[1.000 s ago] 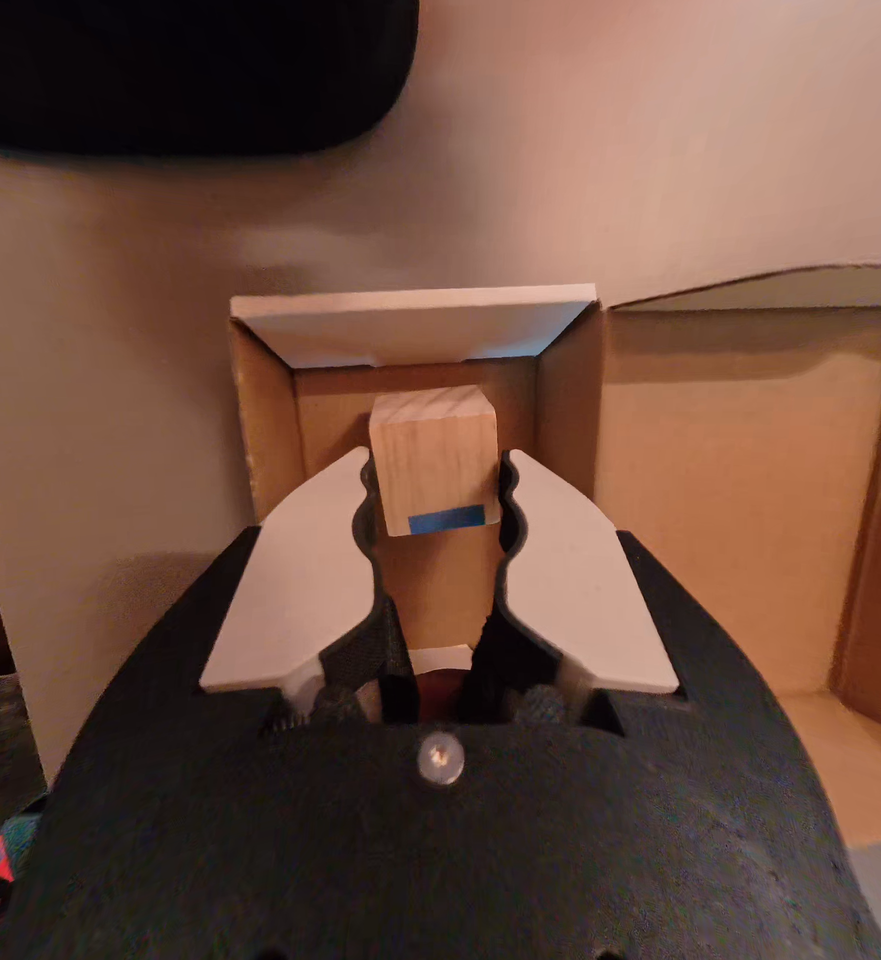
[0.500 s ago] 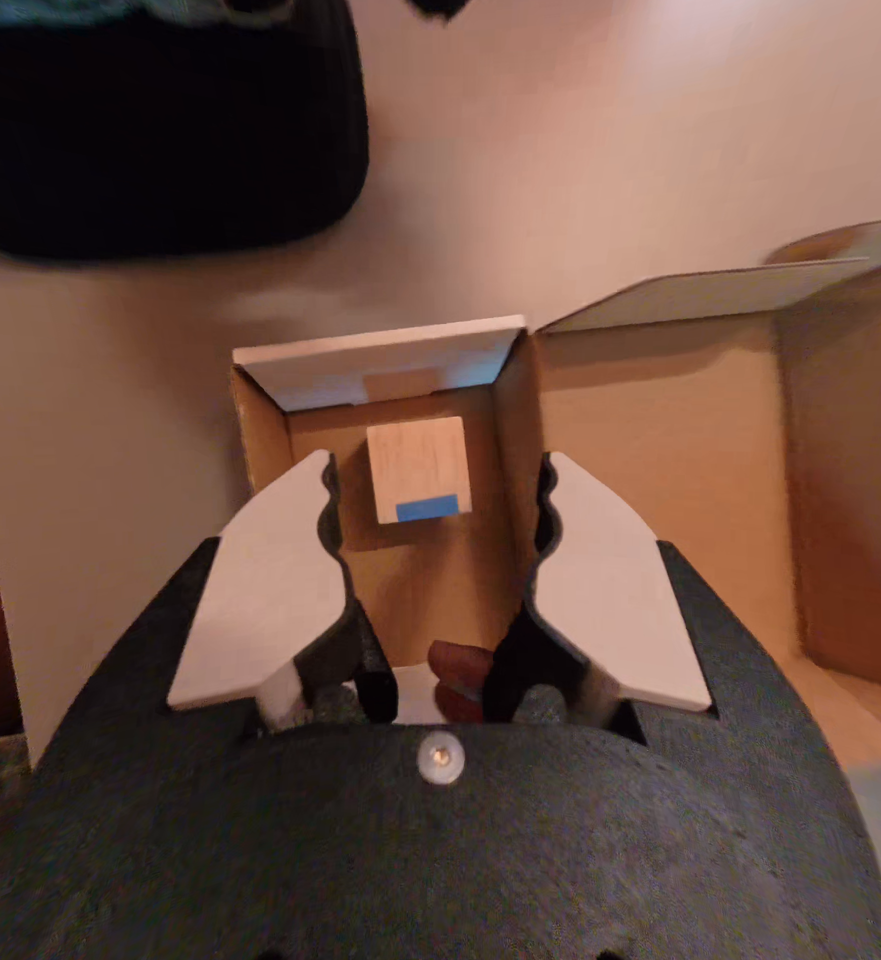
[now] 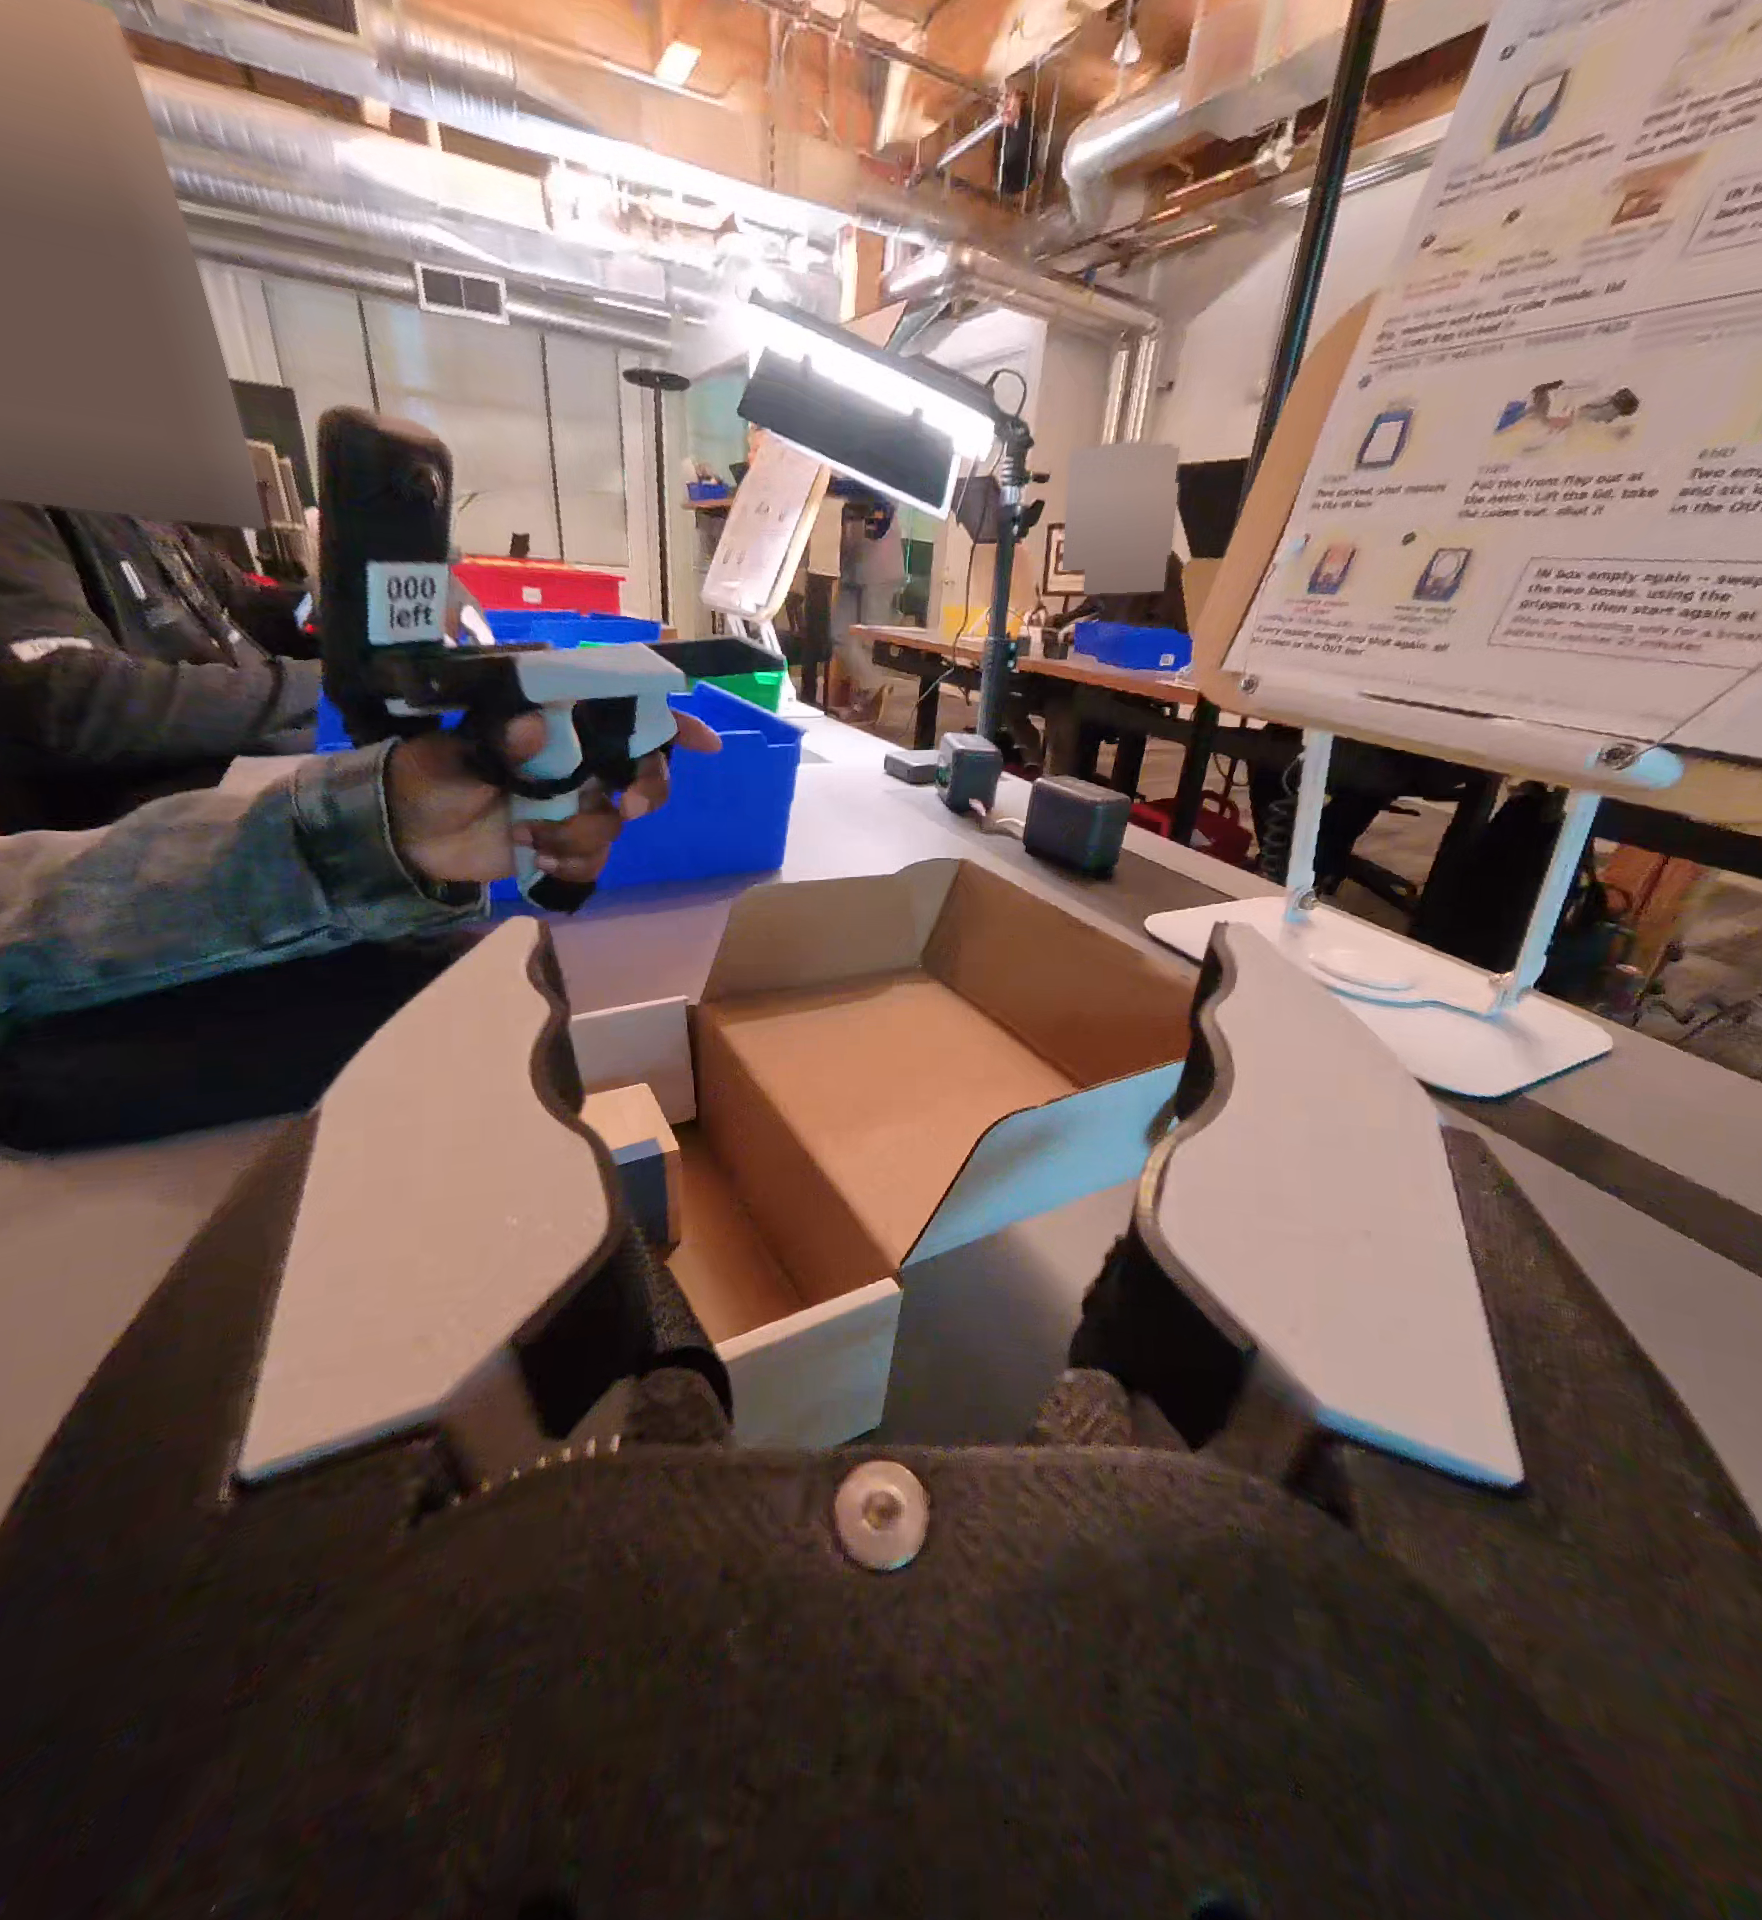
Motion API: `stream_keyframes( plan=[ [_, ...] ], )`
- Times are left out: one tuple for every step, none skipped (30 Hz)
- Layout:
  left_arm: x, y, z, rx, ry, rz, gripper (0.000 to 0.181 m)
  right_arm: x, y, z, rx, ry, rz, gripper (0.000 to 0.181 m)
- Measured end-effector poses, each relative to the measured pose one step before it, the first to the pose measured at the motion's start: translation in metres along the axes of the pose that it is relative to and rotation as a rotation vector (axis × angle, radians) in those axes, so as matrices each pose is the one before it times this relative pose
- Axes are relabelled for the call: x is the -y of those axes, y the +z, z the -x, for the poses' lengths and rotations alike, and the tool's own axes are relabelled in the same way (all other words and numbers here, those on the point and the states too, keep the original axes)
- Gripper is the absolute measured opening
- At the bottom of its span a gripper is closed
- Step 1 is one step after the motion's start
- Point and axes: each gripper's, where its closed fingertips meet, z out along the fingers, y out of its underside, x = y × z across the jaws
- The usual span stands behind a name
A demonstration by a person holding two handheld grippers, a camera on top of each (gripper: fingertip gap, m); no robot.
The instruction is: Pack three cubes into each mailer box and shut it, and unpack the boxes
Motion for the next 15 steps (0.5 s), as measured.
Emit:
stream_keyframes(
  plan=[
    [-0.00016,0.00012,-0.00614,-0.0274,-0.001,0.0197,0.077,-0.00286,0.00137,0.00013,-0.0017,-0.0058,0.0087,0.115],
    [0.00053,-0.00012,-0.00766,-0.0339,-0.0049,0.0196,0.078,-0.00359,0.00144,-0.00046,-0.0058,-0.0081,0.0076,0.115],
    [0.00116,-0.00076,-0.00927,-0.0402,-0.0058,0.0179,0.079,-0.00505,0.00146,-0.00031,-0.0047,-0.0065,0.0175,0.115],
    [0.00156,-0.00177,-0.01001,-0.0424,-0.0002,0.014,0.08,-0.00587,0.00128,-0.00059,-0.0047,-0.006,0.0261,0.116],
    [0.00223,-0.0033,-0.01031,-0.0415,0.01,0.0113,0.081,-0.00498,0.00113,-0.0004,-0.0027,-0.0095,0.0233,0.116],
    [0.00275,-0.00537,-0.00905,-0.0321,0.0186,0.0141,0.081,-0.00336,0.00097,-0.00007,-0.0011,-0.0093,0.0149,0.116],
    [0.00326,-0.00783,-0.00658,-0.0193,0.0223,0.0223,0.081,-0.00163,0.00046,-0.00035,-0.004,-0.0035,0.0064,0.116],
    [0.0036,-0.01051,-0.00377,-0.0083,0.024,0.0336,0.081,-0.0004,0.00017,-0.00086,-0.0073,0.0001,0.0015,0.117],
    [0.00488,-0.01379,-0.0018,-0.0004,0.0228,0.0366,0.081,0.00045,-0.00036,-0.00052,-0.0035,-0.0018,-0.001,0.117],
    [0.00689,-0.01693,0.00017,0.0083,0.0171,0.0281,0.081,0.00139,-0.00053,-0.00026,-0.0011,-0.0002,-0.0066,0.117],
    [0.0073,-0.01973,0.0019,0.0155,0.012,0.0251,0.081,0.00173,-0.00054,-0.00033,-0.0012,0.0071,-0.0089,0.116],
    [0.00512,-0.0216,0.00586,0.0349,0.0055,0.034,0.08,0.001,-0.00018,-0.00071,-0.0025,0.0117,-0.0062,0.116],
    [0.0017,-0.02295,0.01175,0.0666,0.0025,0.0393,0.079,-0.00021,-0.00002,-0.00095,-0.0049,0.0068,0.0002,0.116],
    [-0.00373,-0.02337,0.01933,0.1052,-0.0086,0.0493,0.077,-0.00081,0.00025,-0.00103,-0.006,-0.0029,0.0037,0.116],
    [-0.00986,-0.02159,0.02508,0.1263,-0.0156,0.0616,0.076,-0.00101,0.00035,-0.00028,-0.0032,-0.0072,0.0057,0.116]
  ],
)
